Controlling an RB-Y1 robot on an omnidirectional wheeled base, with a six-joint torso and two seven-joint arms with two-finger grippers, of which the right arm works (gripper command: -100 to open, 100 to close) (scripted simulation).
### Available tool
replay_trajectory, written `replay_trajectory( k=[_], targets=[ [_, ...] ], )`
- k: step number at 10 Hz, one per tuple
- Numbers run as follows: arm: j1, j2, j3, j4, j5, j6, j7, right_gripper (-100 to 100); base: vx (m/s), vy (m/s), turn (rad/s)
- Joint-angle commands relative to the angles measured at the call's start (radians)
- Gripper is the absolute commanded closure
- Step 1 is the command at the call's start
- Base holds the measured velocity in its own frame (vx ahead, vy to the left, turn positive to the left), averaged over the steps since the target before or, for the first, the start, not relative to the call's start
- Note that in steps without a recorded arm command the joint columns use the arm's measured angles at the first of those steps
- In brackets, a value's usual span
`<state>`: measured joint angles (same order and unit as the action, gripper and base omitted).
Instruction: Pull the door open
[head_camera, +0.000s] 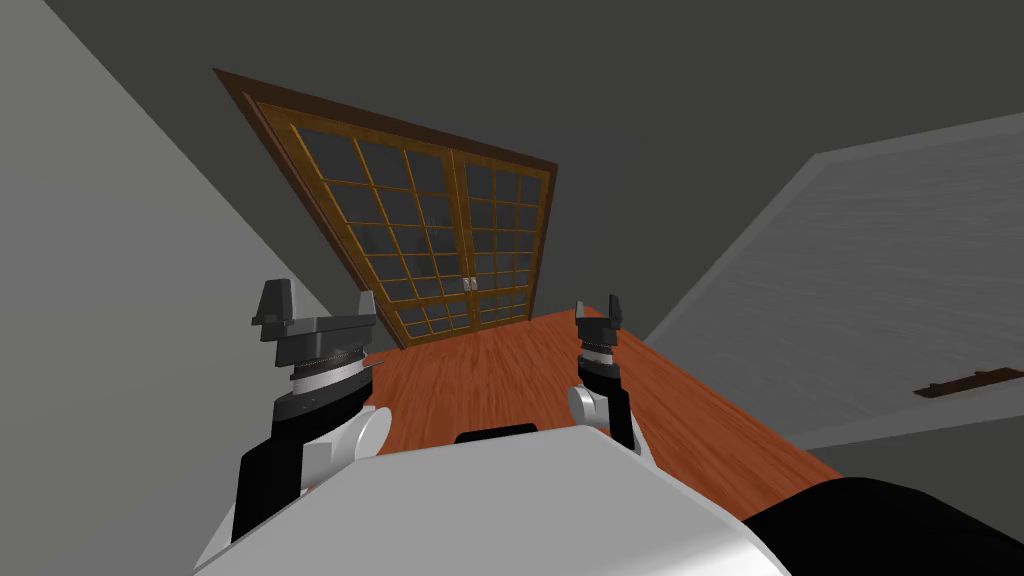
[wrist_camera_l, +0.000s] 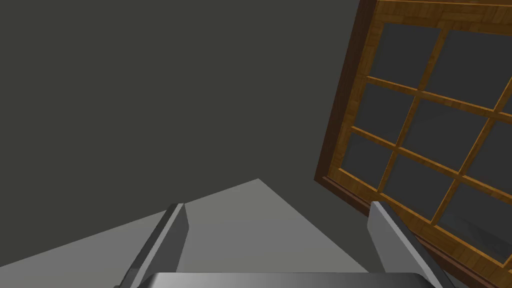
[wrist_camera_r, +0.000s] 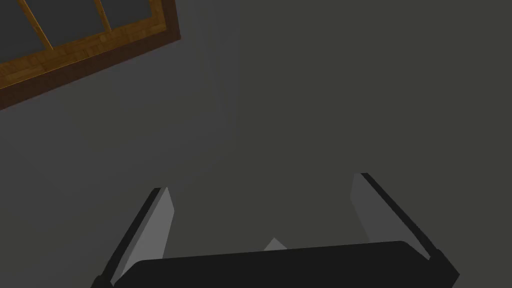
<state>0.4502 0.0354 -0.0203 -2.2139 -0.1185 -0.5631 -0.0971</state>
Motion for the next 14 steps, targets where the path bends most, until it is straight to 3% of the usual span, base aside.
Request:
replay_trajectory(
  k=[1, 14],
  targets=[
    [-0.003, -0.015, 0.004, 0.030, -0.008, -0.007, -0.034, -100, 0.100, 0.044, 0.080],
    [-0.022, -0.091, 0.033, 0.231, -0.061, -0.058, -0.268, -100, 0.122, 0.052, 0.057]
  ],
)
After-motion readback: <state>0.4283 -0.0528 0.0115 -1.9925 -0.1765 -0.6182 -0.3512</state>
